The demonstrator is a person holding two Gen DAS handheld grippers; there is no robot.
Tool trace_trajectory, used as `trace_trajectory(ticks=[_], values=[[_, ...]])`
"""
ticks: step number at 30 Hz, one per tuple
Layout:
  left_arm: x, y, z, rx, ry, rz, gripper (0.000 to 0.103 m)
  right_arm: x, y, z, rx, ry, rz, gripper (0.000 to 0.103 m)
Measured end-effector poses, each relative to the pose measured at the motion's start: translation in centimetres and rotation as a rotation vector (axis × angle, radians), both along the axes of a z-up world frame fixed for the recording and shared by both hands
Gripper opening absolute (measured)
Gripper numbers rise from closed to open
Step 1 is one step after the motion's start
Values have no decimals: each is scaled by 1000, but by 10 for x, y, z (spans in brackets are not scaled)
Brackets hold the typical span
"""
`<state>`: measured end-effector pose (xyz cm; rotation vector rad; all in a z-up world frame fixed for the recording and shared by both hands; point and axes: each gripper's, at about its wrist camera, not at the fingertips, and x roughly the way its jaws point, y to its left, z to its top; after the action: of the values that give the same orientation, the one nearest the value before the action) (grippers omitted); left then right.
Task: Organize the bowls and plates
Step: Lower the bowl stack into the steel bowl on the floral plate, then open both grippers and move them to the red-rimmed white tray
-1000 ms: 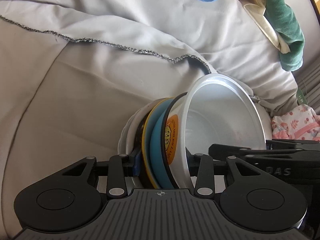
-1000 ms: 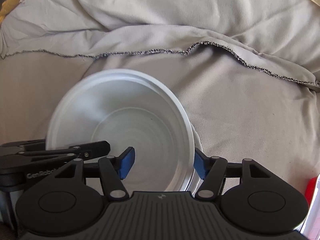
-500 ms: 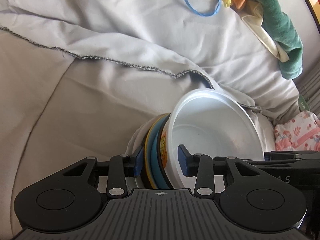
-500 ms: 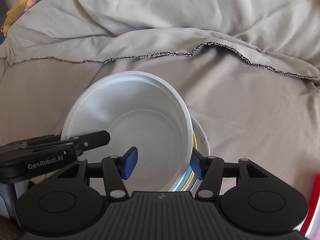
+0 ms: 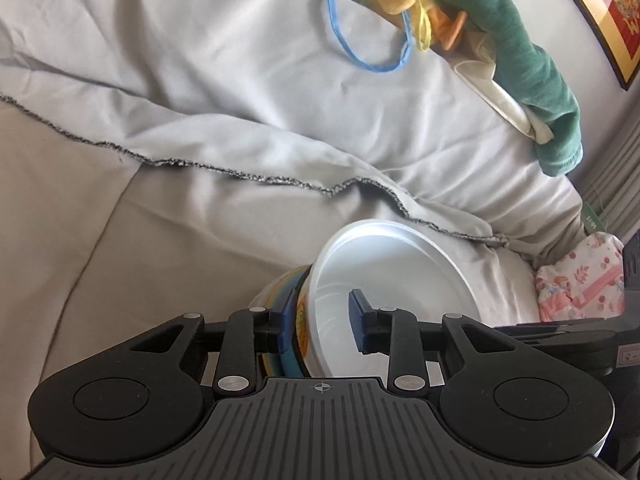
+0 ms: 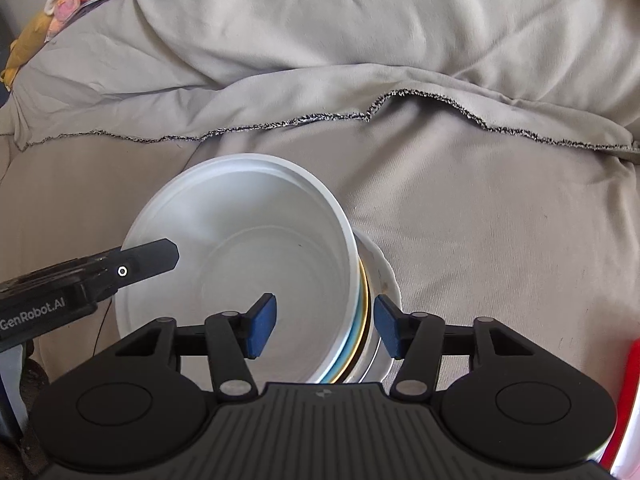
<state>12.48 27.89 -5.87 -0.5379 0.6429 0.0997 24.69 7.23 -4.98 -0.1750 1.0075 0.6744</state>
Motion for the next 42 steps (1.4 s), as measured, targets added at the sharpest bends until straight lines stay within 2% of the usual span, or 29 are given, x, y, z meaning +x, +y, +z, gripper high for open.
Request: trace_trajectory(ticks=[4,6,21,24,29,36,42], values=[[1,3,-1,-14,-6,0,32,5,-1,-4,-11,1,-15,32],[0,4,-2,-20,-12,-2,32,9,-1,-6,-14,3,-28,29],[1,11,-9,-43,2,27,31,14,0,-5,2,2,-19,29],[1,17,-12,-81,6,34,28,14,-3,-2,15,-6,-21,29],[-3,32,-15,-140,-3,69,27,6,-8,16,53,-91,-21,29],[-2,30,-16,-180,-28,26,26,7,2,10,44,-60,13,29],[-9,21,-5,-115,-76,42,26,10,1,-1,14,-47,-19,29]])
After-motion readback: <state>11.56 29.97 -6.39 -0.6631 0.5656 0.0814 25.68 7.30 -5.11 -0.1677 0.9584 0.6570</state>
